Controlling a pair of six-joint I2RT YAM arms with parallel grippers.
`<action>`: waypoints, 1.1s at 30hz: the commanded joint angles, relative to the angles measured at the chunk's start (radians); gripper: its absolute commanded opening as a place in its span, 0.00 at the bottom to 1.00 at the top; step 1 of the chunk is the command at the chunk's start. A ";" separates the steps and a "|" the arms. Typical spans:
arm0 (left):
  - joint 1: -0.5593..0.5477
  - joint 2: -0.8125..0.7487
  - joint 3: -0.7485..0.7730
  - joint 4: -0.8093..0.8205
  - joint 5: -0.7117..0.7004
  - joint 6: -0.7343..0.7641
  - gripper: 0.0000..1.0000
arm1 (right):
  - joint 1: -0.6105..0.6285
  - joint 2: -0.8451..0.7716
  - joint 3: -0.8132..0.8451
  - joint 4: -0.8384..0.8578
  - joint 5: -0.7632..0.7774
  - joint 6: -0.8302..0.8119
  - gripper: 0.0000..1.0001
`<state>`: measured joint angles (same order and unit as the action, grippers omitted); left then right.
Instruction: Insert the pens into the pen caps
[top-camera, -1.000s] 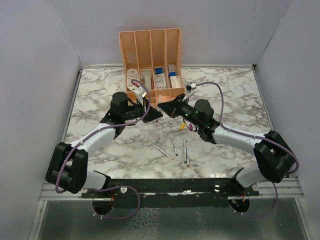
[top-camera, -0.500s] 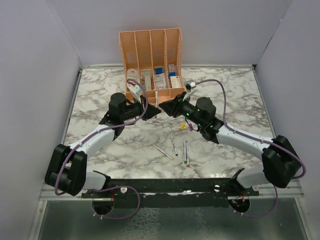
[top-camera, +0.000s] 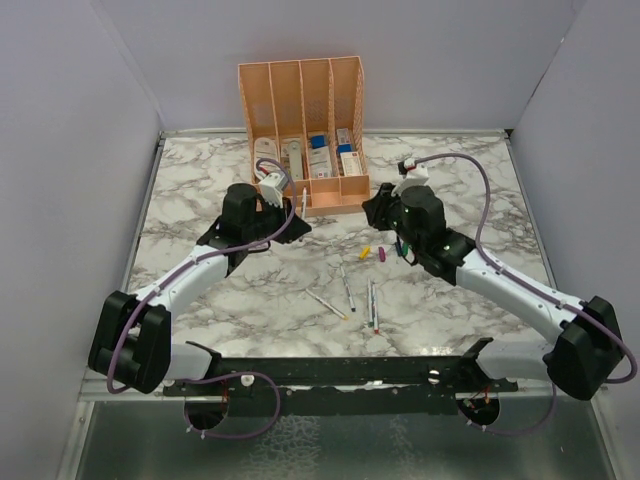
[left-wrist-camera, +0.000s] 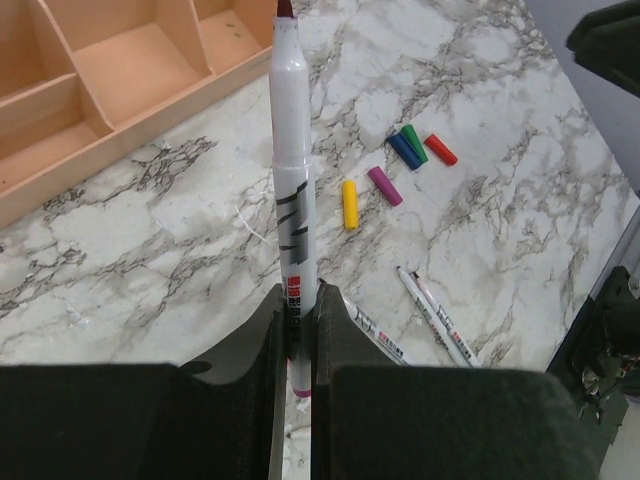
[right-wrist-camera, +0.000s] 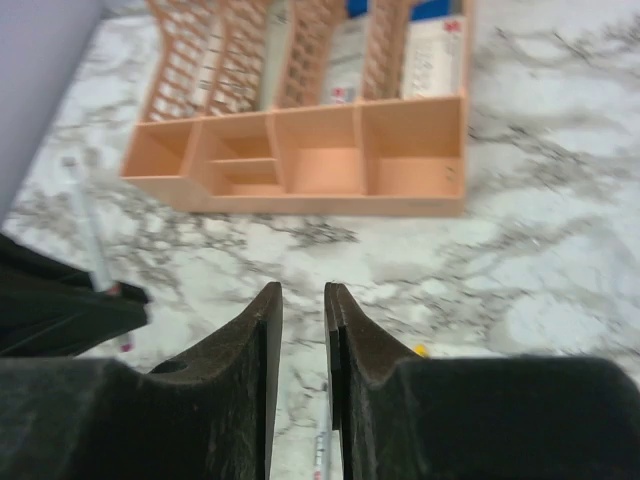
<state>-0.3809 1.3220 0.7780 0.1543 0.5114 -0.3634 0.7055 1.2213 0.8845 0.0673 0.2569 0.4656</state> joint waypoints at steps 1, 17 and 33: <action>-0.004 -0.032 0.007 -0.048 -0.032 0.032 0.00 | -0.064 0.088 0.066 -0.324 0.102 0.078 0.22; -0.027 -0.078 -0.045 -0.005 0.035 0.058 0.00 | -0.069 0.314 0.082 -0.430 0.043 0.105 0.18; -0.029 -0.060 -0.039 0.033 0.081 0.065 0.00 | -0.069 0.442 0.131 -0.471 0.117 0.119 0.40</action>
<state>-0.4034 1.2644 0.7273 0.1555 0.5480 -0.3206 0.6338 1.6428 0.9806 -0.3763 0.3080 0.5621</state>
